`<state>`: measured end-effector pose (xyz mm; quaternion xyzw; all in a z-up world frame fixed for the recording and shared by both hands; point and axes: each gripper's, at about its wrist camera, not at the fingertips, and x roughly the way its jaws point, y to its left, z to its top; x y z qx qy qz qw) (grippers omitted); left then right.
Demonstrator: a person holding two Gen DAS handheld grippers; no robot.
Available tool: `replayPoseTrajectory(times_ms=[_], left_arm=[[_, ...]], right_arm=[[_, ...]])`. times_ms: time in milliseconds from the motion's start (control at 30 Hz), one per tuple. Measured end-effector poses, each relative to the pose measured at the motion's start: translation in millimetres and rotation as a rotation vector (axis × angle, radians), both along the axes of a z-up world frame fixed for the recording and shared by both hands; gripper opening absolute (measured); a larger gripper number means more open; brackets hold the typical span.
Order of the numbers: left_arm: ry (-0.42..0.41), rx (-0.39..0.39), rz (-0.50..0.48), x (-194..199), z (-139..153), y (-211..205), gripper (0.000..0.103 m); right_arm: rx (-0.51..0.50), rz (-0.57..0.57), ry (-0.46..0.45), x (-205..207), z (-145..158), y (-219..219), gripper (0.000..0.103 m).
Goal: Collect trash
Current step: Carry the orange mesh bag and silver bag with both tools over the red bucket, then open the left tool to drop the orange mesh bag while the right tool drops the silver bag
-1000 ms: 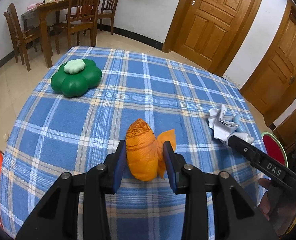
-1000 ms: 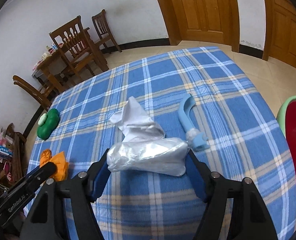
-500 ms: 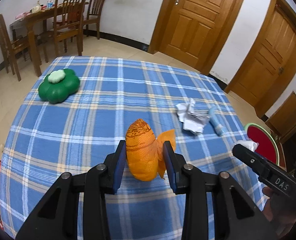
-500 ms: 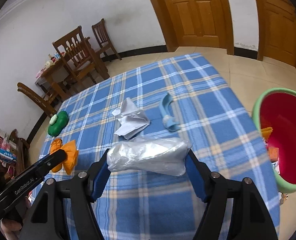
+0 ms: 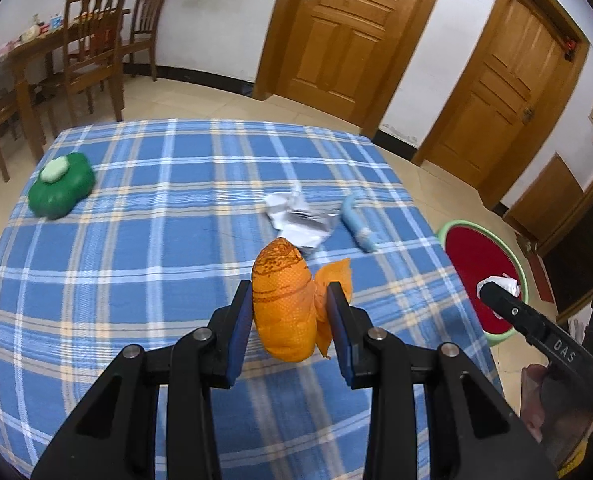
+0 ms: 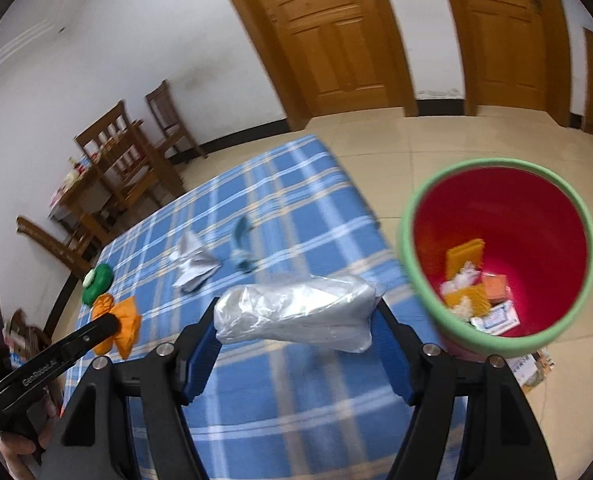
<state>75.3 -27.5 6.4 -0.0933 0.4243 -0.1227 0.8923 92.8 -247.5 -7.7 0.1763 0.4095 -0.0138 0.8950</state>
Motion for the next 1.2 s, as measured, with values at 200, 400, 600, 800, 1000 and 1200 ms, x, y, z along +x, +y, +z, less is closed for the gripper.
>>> replayPoseTrajectory(times_ms=[200, 400, 600, 800, 1000, 1200], left_arm=[[0.000, 0.018, -0.065, 2.1, 2.5, -29.6, 0.037], [-0.002, 0.045, -0.131, 6.8, 4.3, -64.3, 0.037], [-0.001, 0.066, -0.199, 13.5, 4.7, -100.5, 0.037], [0.001, 0.081, -0.258, 18.9, 6.5, -133.8, 0.037], [0.003, 0.091, -0.304, 24.6, 6.6, -163.0, 0.037], [0.012, 0.107, -0.346, 31.4, 2.4, -191.1, 0.037]], right_arm=[[0.012, -0.113, 0.002, -13.5, -3.9, -43.2, 0.073], [0.023, -0.210, 0.011, -25.8, -11.9, -83.9, 0.073], [0.043, -0.295, 0.033, -30.1, -25.3, -120.9, 0.074], [0.058, -0.332, 0.052, -29.4, -34.5, -143.3, 0.075], [0.076, -0.340, 0.049, -27.3, -40.6, -158.2, 0.079], [0.086, -0.349, 0.028, -31.7, -35.9, -168.0, 0.079]])
